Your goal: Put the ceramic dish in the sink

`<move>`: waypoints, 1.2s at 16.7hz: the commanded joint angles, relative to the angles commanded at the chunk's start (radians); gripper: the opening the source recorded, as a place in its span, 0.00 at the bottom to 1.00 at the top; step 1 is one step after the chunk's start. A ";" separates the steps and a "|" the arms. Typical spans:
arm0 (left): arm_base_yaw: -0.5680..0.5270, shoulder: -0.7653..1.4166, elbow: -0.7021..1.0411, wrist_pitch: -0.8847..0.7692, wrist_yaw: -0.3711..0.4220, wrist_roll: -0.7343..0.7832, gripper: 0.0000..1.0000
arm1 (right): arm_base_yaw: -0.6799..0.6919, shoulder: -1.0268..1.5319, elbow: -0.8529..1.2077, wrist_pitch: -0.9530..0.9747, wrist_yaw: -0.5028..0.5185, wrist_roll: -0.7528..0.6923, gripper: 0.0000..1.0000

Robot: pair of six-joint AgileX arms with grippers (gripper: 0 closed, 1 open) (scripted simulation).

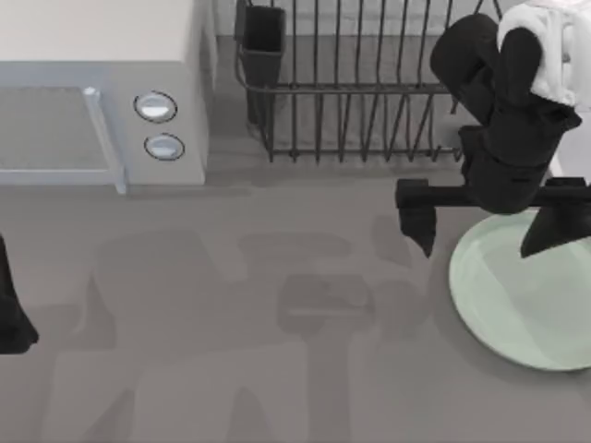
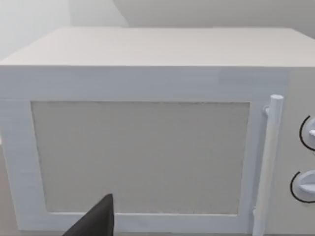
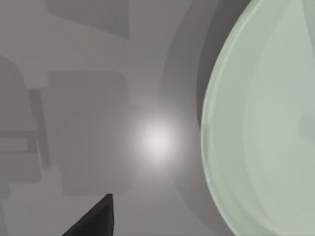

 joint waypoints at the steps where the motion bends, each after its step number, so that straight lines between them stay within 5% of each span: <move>1: 0.000 0.000 0.000 0.000 0.000 0.000 1.00 | 0.000 0.000 0.000 0.000 0.000 0.000 1.00; 17: 0.000 0.000 0.000 0.000 0.000 0.000 1.00 | 0.002 0.150 -0.217 0.367 0.001 0.004 1.00; 20: 0.000 0.000 0.000 0.000 0.000 0.000 1.00 | 0.002 0.150 -0.217 0.367 0.001 0.004 0.77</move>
